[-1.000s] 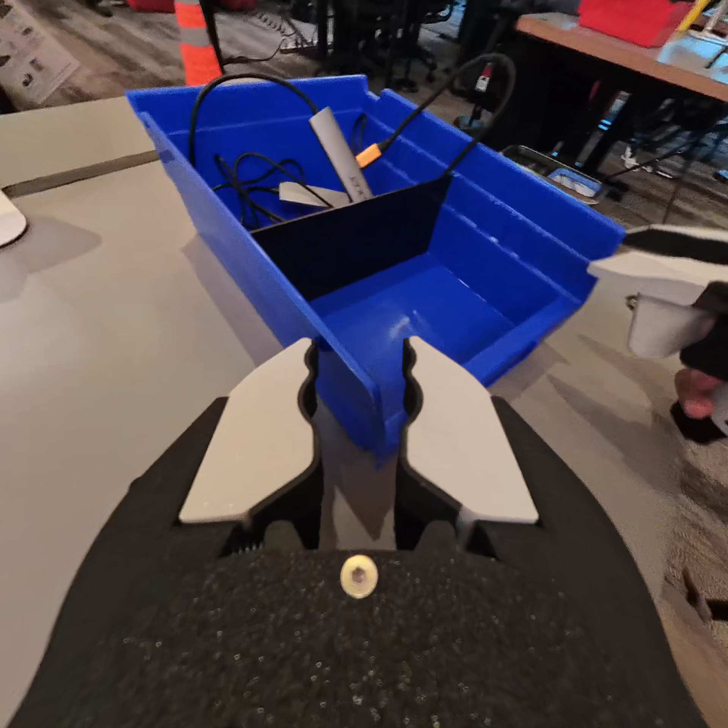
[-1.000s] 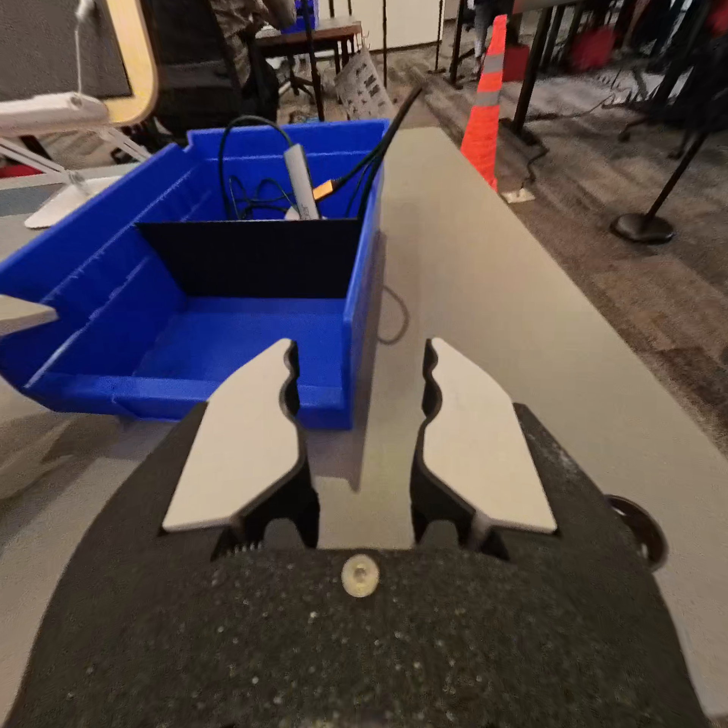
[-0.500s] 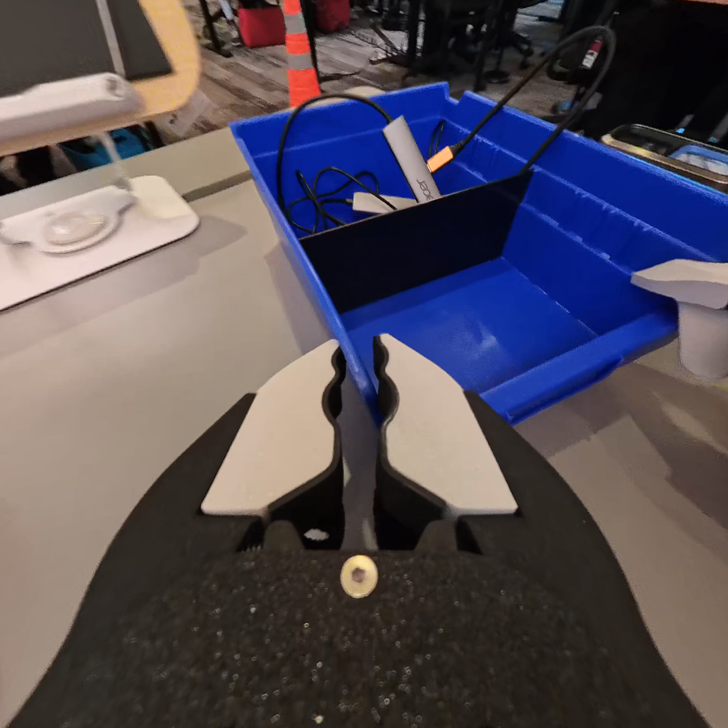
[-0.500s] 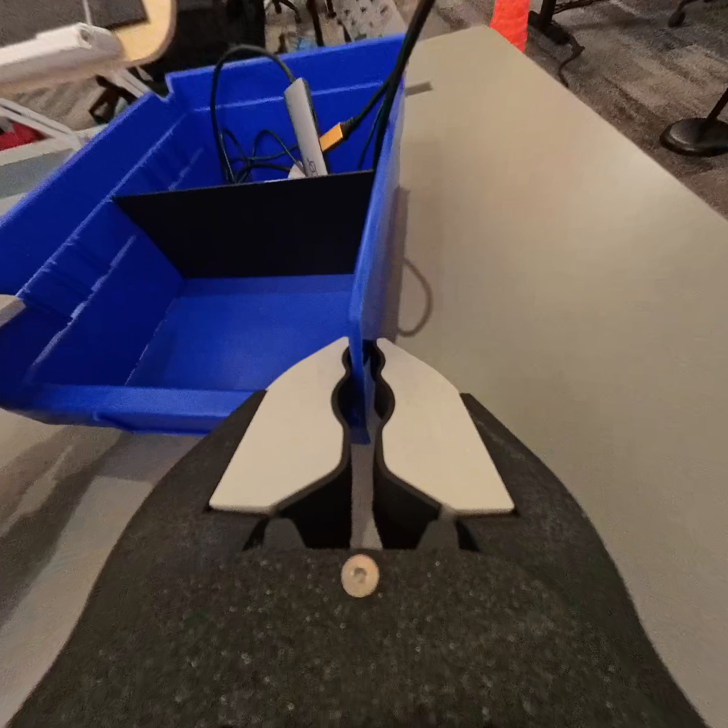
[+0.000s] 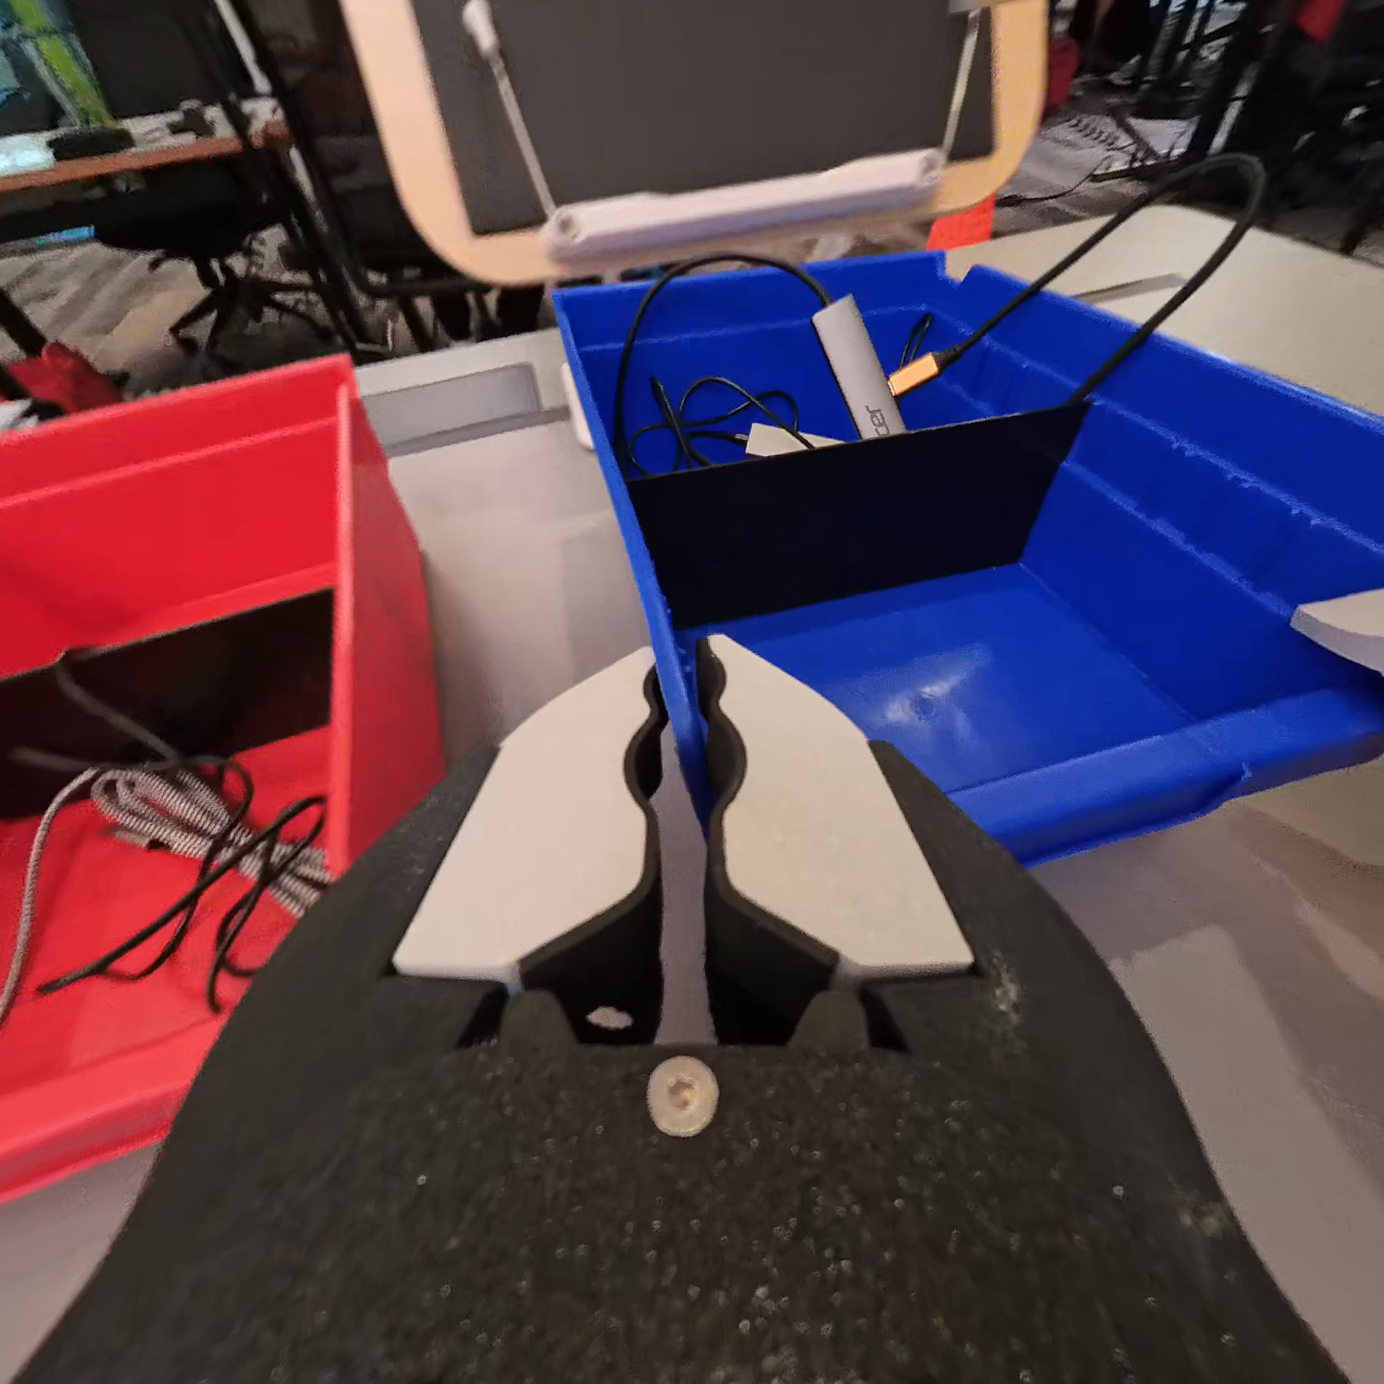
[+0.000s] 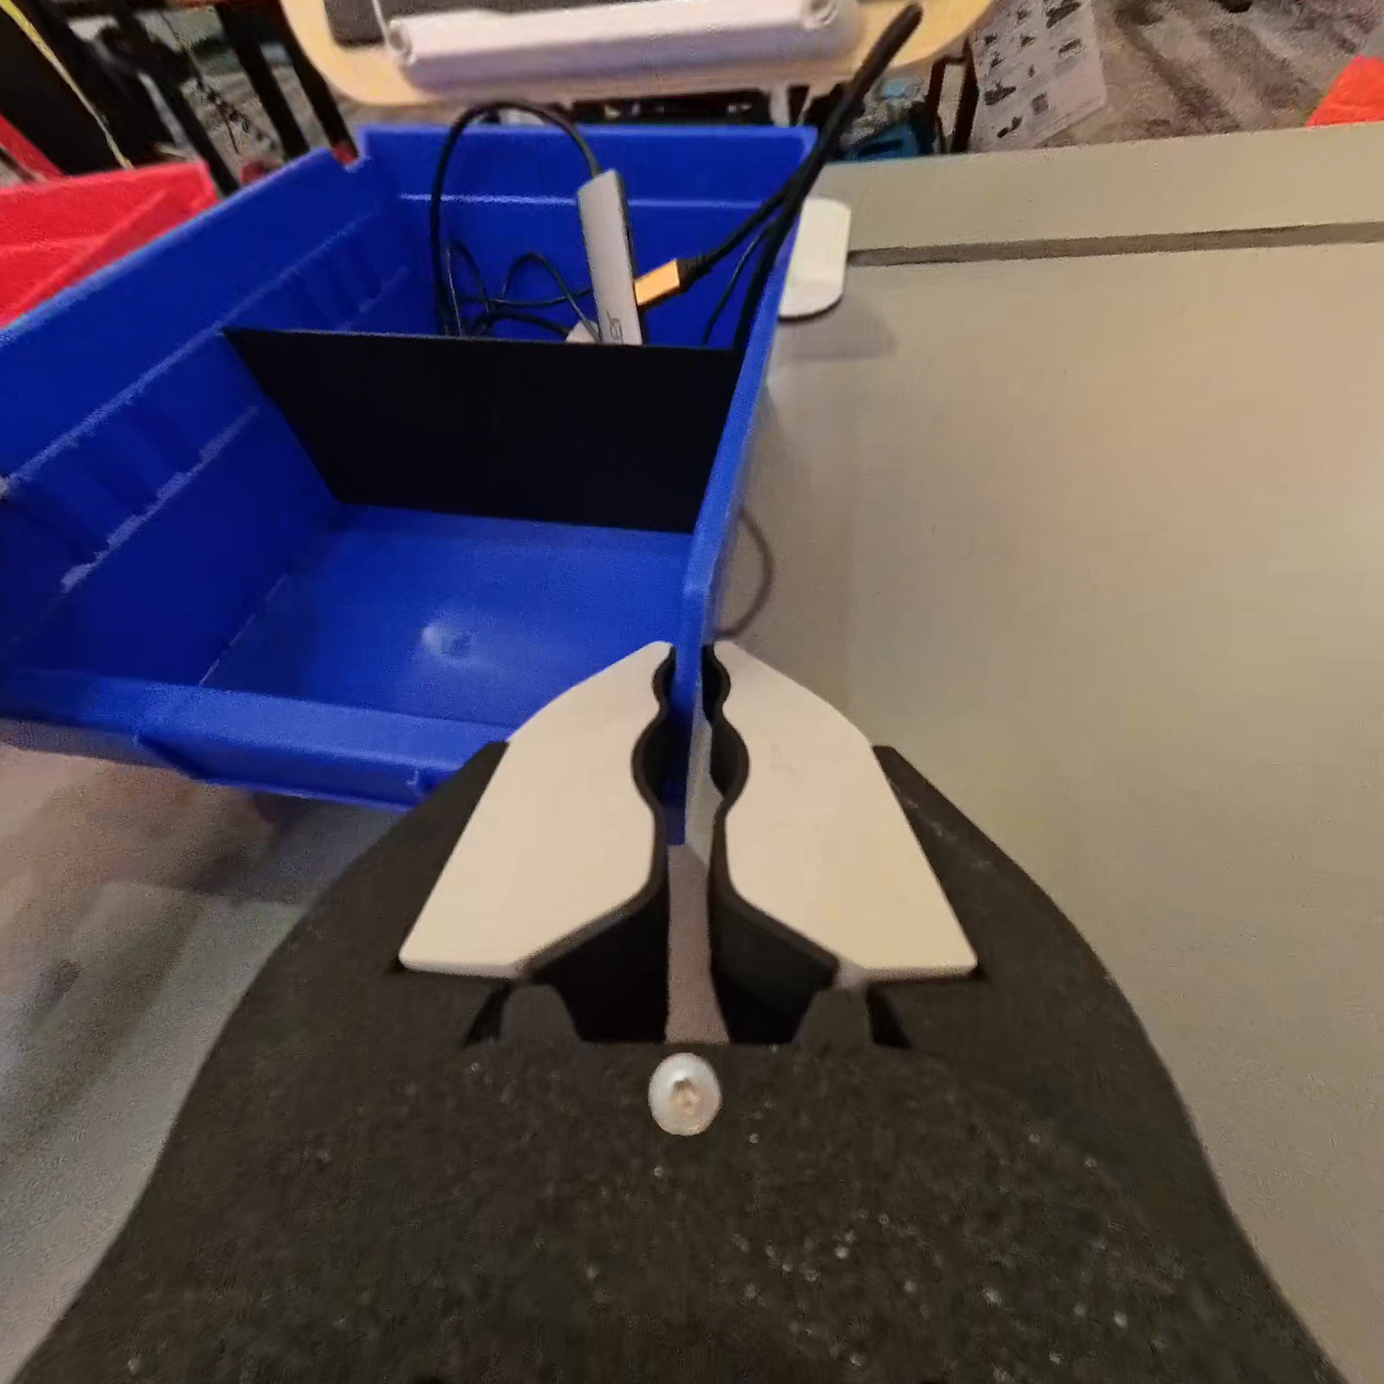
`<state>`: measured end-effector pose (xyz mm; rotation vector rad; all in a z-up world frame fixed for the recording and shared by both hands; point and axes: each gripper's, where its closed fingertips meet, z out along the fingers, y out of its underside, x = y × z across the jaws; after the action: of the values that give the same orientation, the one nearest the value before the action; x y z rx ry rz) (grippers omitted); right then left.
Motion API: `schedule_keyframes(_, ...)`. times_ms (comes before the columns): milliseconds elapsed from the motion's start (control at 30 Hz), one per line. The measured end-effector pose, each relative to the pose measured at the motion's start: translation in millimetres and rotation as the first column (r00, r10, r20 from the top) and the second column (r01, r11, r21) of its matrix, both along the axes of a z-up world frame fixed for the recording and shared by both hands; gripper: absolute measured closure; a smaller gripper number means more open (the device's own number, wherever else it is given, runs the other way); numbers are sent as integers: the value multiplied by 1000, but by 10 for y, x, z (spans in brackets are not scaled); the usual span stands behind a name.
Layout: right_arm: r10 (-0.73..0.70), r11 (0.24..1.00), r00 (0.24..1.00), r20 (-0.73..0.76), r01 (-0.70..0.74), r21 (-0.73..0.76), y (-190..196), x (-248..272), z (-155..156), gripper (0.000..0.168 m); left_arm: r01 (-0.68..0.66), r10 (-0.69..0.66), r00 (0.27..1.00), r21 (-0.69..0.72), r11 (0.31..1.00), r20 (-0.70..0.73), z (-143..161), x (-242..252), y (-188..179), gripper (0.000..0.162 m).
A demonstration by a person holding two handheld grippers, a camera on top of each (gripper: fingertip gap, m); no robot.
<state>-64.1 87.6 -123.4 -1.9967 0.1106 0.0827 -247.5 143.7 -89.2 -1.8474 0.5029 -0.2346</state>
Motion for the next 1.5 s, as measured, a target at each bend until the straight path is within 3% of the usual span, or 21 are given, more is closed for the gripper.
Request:
schedule_keyframes(167,44,999,996,82,-42,-21,106,-200,-61,164,-9,8,1000,-34,999,-24,-190,-222,-3,154)
schedule_keyframes(300,118,992,992,43,-115,-57,114,-209,-181,163,41,-42,999,-58,998,-20,-256,-217,-125,145)
schedule_keyframes(433,245,967,969,-34,-247,-58,29,-259,-132,158,122,-98,982,-145,982,161,-121,-291,-431,136)
schedule_keyframes(533,275,961,961,-37,-276,-16,-119,-208,-32,152,97,-55,963,-147,984,265,60,-745,-701,136)
schedule_keyframes(667,262,964,964,52,-263,23,-301,-162,47,157,-146,169,976,-166,975,134,13,-1908,-729,136)
schedule_keyframes(767,276,957,951,140,-286,57,-353,-275,119,159,-232,256,960,-193,953,110,-32,-2550,-608,129)
schedule_keyframes(833,293,945,935,201,-315,88,-360,-404,189,161,-222,251,960,-215,951,123,-51,-2721,-464,117)
schedule_keyframes(967,357,912,879,316,-400,84,-390,-714,238,162,-165,191,973,-193,967,126,-71,-2755,-96,114)
schedule_keyframes(1100,437,886,856,275,-463,35,-462,-1057,128,162,-146,164,982,-183,972,90,-156,-2736,228,118)
schedule_keyframes(1233,548,834,827,123,-552,-5,-519,-1627,-2,152,-184,197,979,-196,963,47,-287,-2825,391,158)
schedule_keyframes(1367,616,786,785,65,-618,-2,-535,-2174,-39,134,-178,199,978,-240,954,67,-304,-2815,201,158)
schedule_keyframes(1500,618,783,782,82,-621,26,-413,-2520,11,122,-201,229,970,-256,946,85,-307,-2800,-253,156)
